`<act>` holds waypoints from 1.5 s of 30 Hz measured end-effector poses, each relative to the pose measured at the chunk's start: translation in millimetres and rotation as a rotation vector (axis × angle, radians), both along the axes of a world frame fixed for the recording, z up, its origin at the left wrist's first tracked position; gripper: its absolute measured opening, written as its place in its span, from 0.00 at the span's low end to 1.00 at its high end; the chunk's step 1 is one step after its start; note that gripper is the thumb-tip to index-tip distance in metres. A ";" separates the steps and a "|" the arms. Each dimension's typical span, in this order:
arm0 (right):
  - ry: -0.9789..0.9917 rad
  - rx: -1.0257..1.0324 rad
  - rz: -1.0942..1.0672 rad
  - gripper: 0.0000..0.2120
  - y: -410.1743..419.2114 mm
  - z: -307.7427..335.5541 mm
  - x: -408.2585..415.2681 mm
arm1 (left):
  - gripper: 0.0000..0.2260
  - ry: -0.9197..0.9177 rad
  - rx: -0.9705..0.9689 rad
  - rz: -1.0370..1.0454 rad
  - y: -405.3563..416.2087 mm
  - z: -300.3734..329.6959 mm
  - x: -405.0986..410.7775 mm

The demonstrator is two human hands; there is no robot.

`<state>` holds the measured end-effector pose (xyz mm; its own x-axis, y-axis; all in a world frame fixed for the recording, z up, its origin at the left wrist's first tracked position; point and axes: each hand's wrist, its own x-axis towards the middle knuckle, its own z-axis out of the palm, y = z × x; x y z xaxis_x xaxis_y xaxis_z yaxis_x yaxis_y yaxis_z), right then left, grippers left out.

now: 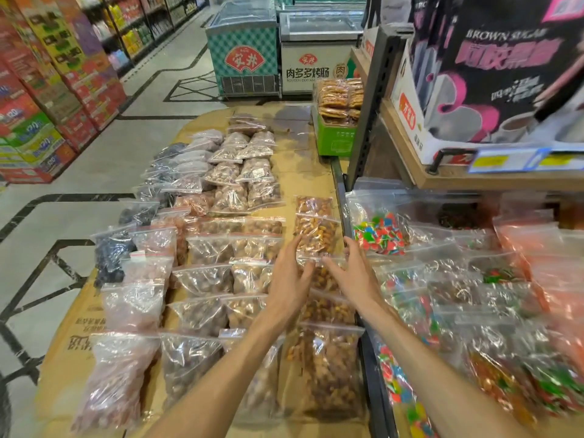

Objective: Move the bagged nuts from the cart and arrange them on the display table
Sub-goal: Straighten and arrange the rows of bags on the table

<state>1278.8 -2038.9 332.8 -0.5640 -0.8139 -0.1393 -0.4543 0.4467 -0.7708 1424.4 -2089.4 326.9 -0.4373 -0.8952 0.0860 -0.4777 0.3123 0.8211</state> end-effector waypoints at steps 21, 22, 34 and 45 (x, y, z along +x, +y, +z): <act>-0.123 0.184 0.121 0.45 -109.0 -62.9 -67.1 | 0.32 -0.258 0.112 0.110 -87.3 -81.9 -80.4; -0.120 0.177 0.131 0.46 -107.9 -63.6 -67.8 | 0.31 -0.247 0.114 0.111 -87.0 -82.9 -79.7; -0.170 0.064 0.011 0.45 -43.5 -58.5 -37.0 | 0.37 -0.083 0.226 0.096 -43.7 -72.7 -52.3; -0.132 0.277 -0.065 0.28 -14.4 -86.0 -21.9 | 0.28 -0.202 0.332 0.152 -14.2 -87.0 -36.1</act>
